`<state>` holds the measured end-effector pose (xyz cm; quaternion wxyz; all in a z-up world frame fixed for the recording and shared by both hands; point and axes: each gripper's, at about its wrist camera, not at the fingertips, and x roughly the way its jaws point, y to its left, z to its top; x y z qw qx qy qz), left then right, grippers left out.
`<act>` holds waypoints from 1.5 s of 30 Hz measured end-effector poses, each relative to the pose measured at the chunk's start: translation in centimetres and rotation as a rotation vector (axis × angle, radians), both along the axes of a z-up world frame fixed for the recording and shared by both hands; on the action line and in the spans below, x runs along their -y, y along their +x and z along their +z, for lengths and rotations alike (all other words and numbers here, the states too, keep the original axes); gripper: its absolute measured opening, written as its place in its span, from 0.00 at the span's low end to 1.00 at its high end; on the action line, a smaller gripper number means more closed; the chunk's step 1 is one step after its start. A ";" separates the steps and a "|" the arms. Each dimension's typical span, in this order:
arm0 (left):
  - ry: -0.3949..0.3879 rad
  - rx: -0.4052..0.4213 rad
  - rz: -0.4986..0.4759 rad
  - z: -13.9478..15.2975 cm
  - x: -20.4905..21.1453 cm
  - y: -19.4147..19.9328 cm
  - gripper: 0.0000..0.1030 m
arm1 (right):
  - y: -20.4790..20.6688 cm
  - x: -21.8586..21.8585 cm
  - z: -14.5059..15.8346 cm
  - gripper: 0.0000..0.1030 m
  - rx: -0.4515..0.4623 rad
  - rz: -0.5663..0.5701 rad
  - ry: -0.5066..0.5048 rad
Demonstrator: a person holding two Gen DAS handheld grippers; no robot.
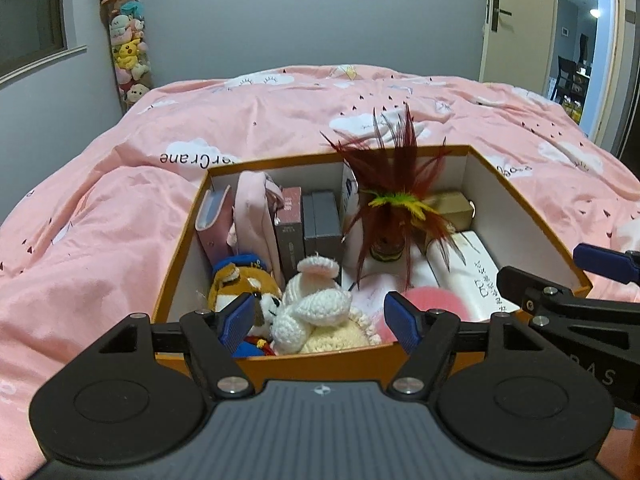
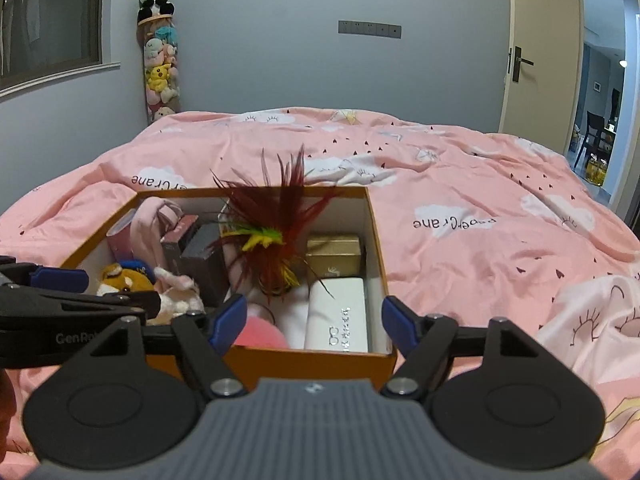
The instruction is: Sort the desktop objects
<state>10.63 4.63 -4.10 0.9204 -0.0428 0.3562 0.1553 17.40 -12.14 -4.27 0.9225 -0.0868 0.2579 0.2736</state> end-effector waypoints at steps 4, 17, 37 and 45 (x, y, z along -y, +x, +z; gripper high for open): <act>0.002 -0.008 0.013 -0.2 0.0 0.1 0.82 | -0.1 -0.1 -0.3 0.74 0.006 0.009 -0.005; -0.016 -0.020 0.018 -0.6 -0.3 0.3 0.82 | 0.4 -0.1 -1.1 0.74 -0.034 0.014 -0.006; -0.019 -0.024 0.016 -0.7 -0.3 0.3 0.82 | 0.5 -0.1 -1.2 0.74 -0.036 0.014 -0.006; -0.018 -0.030 0.013 -0.8 -0.4 0.4 0.82 | 0.5 -0.1 -1.2 0.74 -0.036 0.014 -0.007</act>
